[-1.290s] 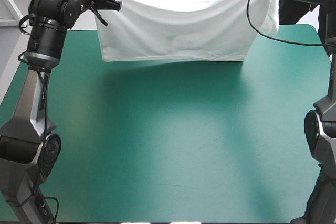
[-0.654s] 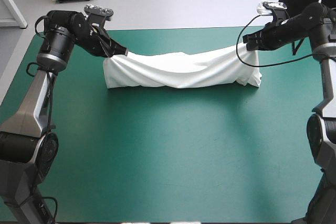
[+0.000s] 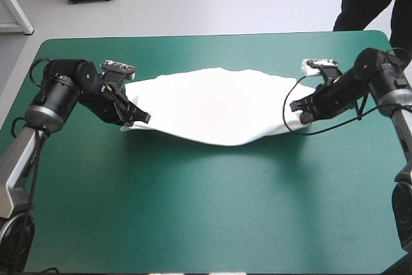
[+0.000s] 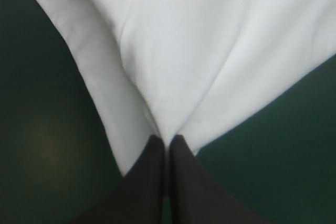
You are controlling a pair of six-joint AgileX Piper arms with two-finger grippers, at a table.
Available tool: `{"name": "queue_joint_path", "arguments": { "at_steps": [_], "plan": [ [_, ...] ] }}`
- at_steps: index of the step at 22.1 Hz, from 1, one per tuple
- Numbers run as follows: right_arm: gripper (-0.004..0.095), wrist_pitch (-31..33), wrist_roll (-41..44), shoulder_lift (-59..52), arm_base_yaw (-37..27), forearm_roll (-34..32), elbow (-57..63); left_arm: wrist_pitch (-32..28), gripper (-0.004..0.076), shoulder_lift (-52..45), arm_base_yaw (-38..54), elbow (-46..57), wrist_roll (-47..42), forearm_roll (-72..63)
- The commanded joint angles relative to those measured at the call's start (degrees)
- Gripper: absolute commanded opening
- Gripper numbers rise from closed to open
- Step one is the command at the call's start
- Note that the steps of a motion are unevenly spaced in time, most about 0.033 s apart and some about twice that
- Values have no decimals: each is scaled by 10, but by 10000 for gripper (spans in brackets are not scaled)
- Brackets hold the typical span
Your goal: Fold the cloth
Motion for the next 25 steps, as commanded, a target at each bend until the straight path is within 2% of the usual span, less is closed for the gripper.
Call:
{"name": "queue_joint_path", "arguments": {
  "at_steps": [1,10,17,19,21,22,23,24,25],
  "plan": [
    [-17,8,4,-35,15,-12,42,28,-22,-50,0,37,3,-5],
    [-16,8,14,-49,22,-44,141,28,-22,-57,0,189,25,-30],
    [-1,10,18,-58,22,-57,174,16,-22,-61,0,210,31,-20],
    [104,10,18,-58,22,-57,180,22,3,-61,0,210,31,-9],
    [327,10,19,-60,22,-57,180,27,103,-61,0,210,31,-8],
    [496,10,30,-66,22,-63,180,28,202,-62,0,210,30,-9],
    [577,10,37,-73,22,-70,180,28,262,-65,0,210,28,-13],
    [669,10,44,-91,22,-87,180,28,365,-75,0,210,24,-14],
    [678,10,44,-104,22,-93,180,28,410,-83,0,210,21,-11]
  ]
}}
